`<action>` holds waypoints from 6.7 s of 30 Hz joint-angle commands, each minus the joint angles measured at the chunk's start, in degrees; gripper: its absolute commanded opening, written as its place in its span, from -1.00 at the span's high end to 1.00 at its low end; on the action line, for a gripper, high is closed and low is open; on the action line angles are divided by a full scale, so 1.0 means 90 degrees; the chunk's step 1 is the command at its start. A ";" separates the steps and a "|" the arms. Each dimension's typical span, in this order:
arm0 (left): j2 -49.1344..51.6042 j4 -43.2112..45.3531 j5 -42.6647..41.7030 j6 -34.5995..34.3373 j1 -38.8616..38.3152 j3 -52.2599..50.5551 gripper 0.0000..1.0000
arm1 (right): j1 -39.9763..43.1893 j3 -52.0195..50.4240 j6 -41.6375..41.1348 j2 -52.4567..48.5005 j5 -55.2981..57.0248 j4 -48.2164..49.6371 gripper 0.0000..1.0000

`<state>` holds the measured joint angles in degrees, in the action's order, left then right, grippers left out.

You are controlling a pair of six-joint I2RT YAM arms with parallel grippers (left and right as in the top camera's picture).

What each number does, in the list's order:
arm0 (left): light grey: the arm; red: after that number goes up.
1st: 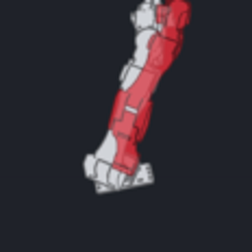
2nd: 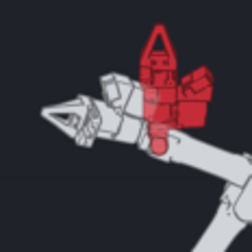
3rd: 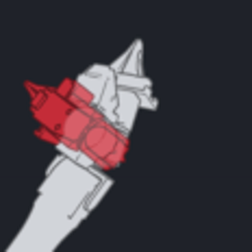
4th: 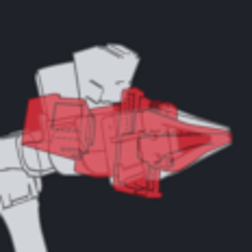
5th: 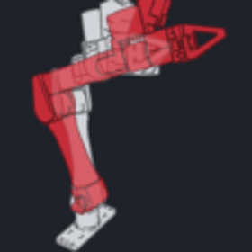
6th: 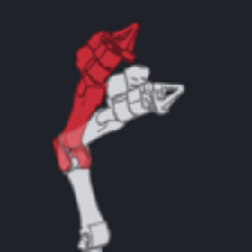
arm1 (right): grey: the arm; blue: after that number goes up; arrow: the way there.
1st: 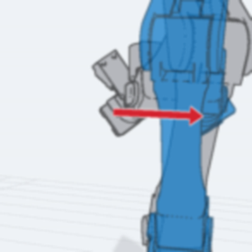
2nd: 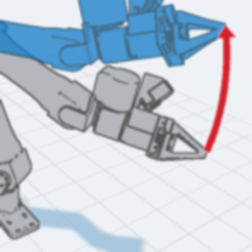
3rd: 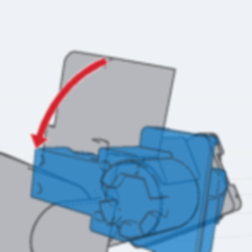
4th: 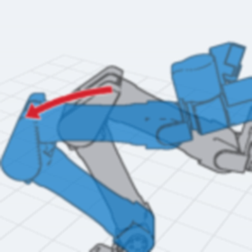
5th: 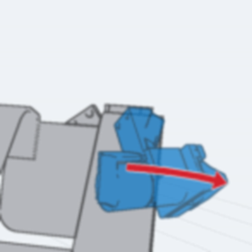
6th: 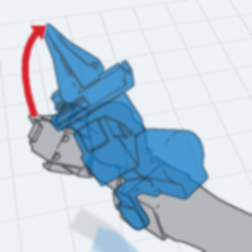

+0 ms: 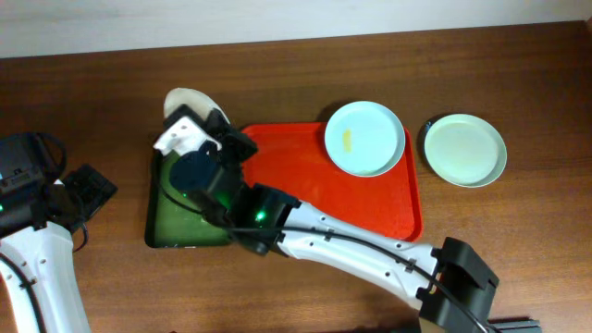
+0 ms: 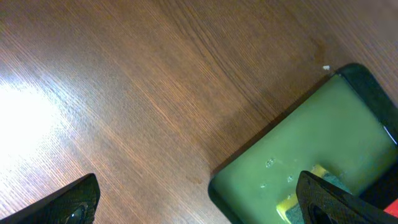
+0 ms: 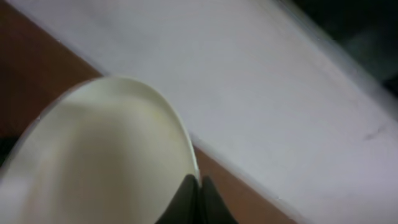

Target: Clean dirty plates on tray and stack at the side

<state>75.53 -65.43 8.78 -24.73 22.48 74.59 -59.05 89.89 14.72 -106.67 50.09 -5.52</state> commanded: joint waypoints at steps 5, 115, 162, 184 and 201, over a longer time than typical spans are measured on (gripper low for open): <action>-0.0061 0.0000 -0.0044 -0.0083 0.0027 0.0039 -0.99 | 0.2288 0.0044 -0.4935 0.0311 -0.4962 -0.2025 0.92; -0.0061 -0.0002 -0.0041 -0.0083 0.0022 0.0039 -0.98 | 0.8026 -0.0772 -0.1302 0.1061 -0.7422 -0.7220 -0.97; -0.0061 -0.0002 -0.0041 -0.0083 0.0022 0.0039 -0.98 | 0.8026 -0.0772 -0.1302 0.1061 -0.7422 -0.7220 -0.97; -0.0061 -0.0002 -0.0041 -0.0083 0.0022 0.0039 -0.98 | 0.8026 -0.0772 -0.1302 0.1061 -0.7422 -0.7220 -0.97; -0.0061 -0.0002 -0.0041 -0.0083 0.0022 0.0039 -0.98 | 0.8026 -0.0772 -0.1304 0.1061 -0.7446 -0.6572 -0.97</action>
<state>75.53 -65.41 8.40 -24.75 22.48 74.59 13.45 82.24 2.81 -97.91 -16.23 -64.77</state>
